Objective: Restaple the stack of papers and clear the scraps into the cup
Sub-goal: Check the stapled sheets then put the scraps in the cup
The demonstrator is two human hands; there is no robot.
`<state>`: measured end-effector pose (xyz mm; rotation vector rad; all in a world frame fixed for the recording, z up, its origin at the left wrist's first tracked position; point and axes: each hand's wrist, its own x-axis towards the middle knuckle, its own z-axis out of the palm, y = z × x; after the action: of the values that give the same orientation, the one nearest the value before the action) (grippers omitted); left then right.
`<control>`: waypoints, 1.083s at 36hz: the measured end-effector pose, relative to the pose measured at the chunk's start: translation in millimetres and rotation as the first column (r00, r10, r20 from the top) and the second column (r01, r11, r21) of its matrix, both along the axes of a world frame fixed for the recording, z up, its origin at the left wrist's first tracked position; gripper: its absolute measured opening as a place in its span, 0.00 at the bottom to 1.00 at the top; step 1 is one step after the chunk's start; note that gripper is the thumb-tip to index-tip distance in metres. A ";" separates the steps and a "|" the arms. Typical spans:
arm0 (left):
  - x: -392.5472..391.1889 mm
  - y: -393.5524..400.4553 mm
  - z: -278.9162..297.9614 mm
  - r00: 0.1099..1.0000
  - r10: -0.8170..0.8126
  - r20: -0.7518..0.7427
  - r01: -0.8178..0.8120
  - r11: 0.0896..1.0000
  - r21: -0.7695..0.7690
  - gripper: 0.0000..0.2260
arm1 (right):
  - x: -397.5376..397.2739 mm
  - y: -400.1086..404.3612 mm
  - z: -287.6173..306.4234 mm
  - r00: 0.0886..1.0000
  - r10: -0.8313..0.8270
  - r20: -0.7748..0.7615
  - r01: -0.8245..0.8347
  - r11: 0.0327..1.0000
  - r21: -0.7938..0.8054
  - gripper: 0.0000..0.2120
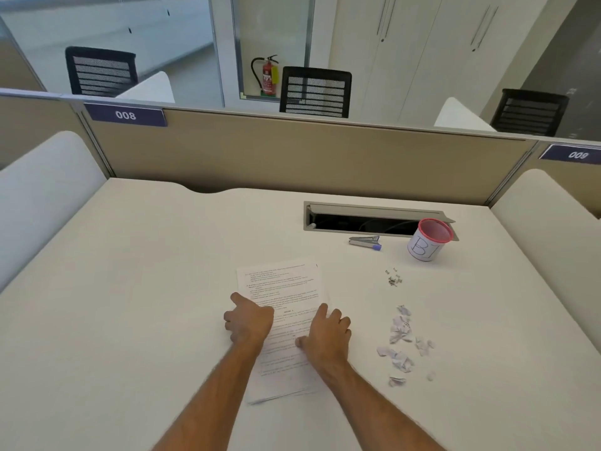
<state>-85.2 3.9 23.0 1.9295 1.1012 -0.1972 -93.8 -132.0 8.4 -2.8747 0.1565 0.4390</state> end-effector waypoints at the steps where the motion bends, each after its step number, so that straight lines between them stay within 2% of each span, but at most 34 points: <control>1: 0.6 3.6 -0.3 1.000 0.020 0.003 -0.020 1.000 -0.018 0.28 | -0.4 -0.1 0.8 1.000 0.000 0.002 0.000 1.000 -0.002 0.43; 6: 4.1 11.0 4.1 0.994 0.071 0.080 -0.059 0.987 -0.146 0.20 | -1.7 0.7 2.1 1.000 -0.003 0.005 0.003 1.000 -0.009 0.43; 9: 4.4 6.9 4.8 0.996 0.060 0.072 -0.044 0.977 -0.206 0.20 | -4.0 1.9 -0.8 1.000 -0.006 0.007 0.006 1.000 -0.011 0.43; 11: 1.1 3.7 2.9 0.997 0.010 0.071 0.006 0.976 -0.218 0.19 | -6.2 2.3 -2.9 1.000 -0.002 0.015 0.003 1.000 -0.013 0.42; 15: -12.9 -3.5 2.7 0.968 -0.167 0.187 0.195 0.970 -0.144 0.09 | -10.8 -0.6 -9.4 0.999 0.012 0.030 -0.012 1.000 -0.001 0.39; 19: -21.9 -4.1 12.4 0.927 -0.194 0.321 0.262 0.947 -0.185 0.09 | -7.1 -9.4 -7.3 0.998 -0.063 0.024 0.059 0.988 0.143 0.44; 21: -24.0 0.8 18.3 0.900 -0.164 0.404 0.282 0.926 -0.251 0.11 | 1.4 -16.9 -0.9 0.985 -0.171 0.015 0.157 0.931 0.331 0.47; 23: -24.1 6.8 22.6 0.859 -0.148 0.490 0.335 0.886 -0.319 0.12 | 12.2 -26.9 6.5 0.964 -0.264 0.018 0.209 0.803 0.558 0.47; 25: -23.9 9.8 30.7 0.826 -0.146 0.544 0.392 0.843 -0.369 0.10 | 22.8 -40.9 17.3 0.939 -0.343 0.036 0.207 0.646 0.735 0.42; 28: -18.6 9.6 44.7 0.770 -0.154 0.619 0.472 0.791 -0.389 0.10 | 37.7 -59.1 42.2 0.918 -0.393 -0.049 0.207 0.371 0.905 0.44; 29: -15.7 8.6 50.1 0.752 -0.152 0.642 0.493 0.776 -0.394 0.10 | 42.0 -64.4 50.7 0.915 -0.396 -0.076 0.206 0.298 0.932 0.43; 30: -12.1 7.3 55.5 0.736 -0.151 0.660 0.508 0.768 -0.391 0.11 | 46.4 -70.0 58.1 0.916 -0.393 -0.078 0.192 0.259 0.947 0.37; 32: -3.9 5.3 64.1 0.712 -0.169 0.681 0.521 0.778 -0.352 0.11 | 52.1 -76.4 69.7 0.911 -0.409 -0.054 0.153 0.214 0.965 0.23; 34: 3.6 3.3 69.1 0.678 -0.214 0.703 0.543 0.791 -0.283 0.12 | 53.1 -78.4 79.7 0.894 -0.449 0.005 0.105 0.220 0.970 0.13; 39: 16.0 2.1 71.5 0.630 -0.313 0.711 0.559 0.818 -0.136 0.17 | 56.4 -74.0 83.7 0.846 -0.517 0.130 0.047 0.316 0.948 0.08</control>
<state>-69.2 6.0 94.5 1.6921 0.0738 0.0405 -37.4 -206.0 92.2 -1.6347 0.2496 -0.1812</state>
